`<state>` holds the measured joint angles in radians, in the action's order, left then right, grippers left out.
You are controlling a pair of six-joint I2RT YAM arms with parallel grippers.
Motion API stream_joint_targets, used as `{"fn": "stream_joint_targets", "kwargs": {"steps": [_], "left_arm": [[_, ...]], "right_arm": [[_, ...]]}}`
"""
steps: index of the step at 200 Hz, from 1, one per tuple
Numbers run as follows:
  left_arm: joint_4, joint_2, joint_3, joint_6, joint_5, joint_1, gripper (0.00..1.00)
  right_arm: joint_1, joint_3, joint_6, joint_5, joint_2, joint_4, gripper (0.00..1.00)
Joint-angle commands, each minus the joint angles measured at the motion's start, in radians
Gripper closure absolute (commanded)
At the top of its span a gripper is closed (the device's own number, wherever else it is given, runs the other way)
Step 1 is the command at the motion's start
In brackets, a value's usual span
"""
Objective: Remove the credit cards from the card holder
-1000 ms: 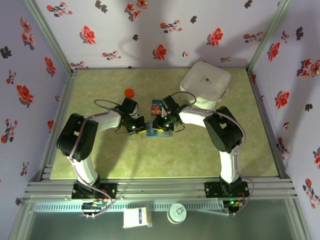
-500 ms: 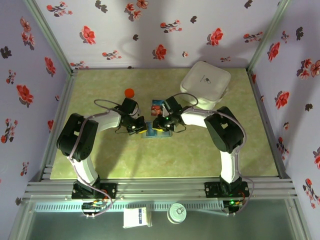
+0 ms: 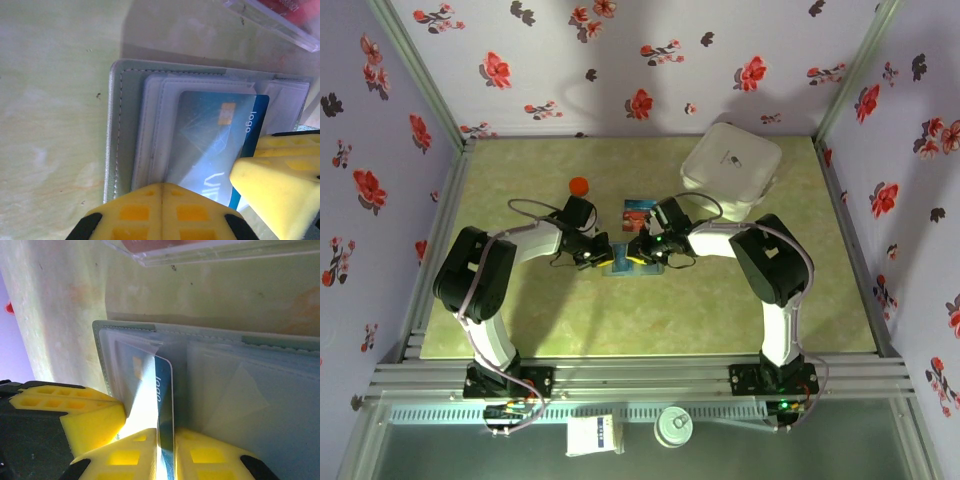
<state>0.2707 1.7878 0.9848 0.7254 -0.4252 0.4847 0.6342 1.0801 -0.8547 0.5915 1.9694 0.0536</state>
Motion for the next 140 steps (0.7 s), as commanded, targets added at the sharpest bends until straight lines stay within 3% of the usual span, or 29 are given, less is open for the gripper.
{"fn": "stream_joint_targets", "kwargs": {"steps": [1, 140], "left_arm": [[0.033, 0.018, 0.007, -0.018, 0.023, 0.002, 1.00], [0.036, 0.019, 0.009, -0.018, 0.024, 0.003, 1.00]], "right_arm": [[-0.010, -0.015, -0.032, 0.023, -0.035, 0.049, 0.84], [-0.030, -0.080, -0.115, 0.049, -0.043, 0.194, 0.87]]}}
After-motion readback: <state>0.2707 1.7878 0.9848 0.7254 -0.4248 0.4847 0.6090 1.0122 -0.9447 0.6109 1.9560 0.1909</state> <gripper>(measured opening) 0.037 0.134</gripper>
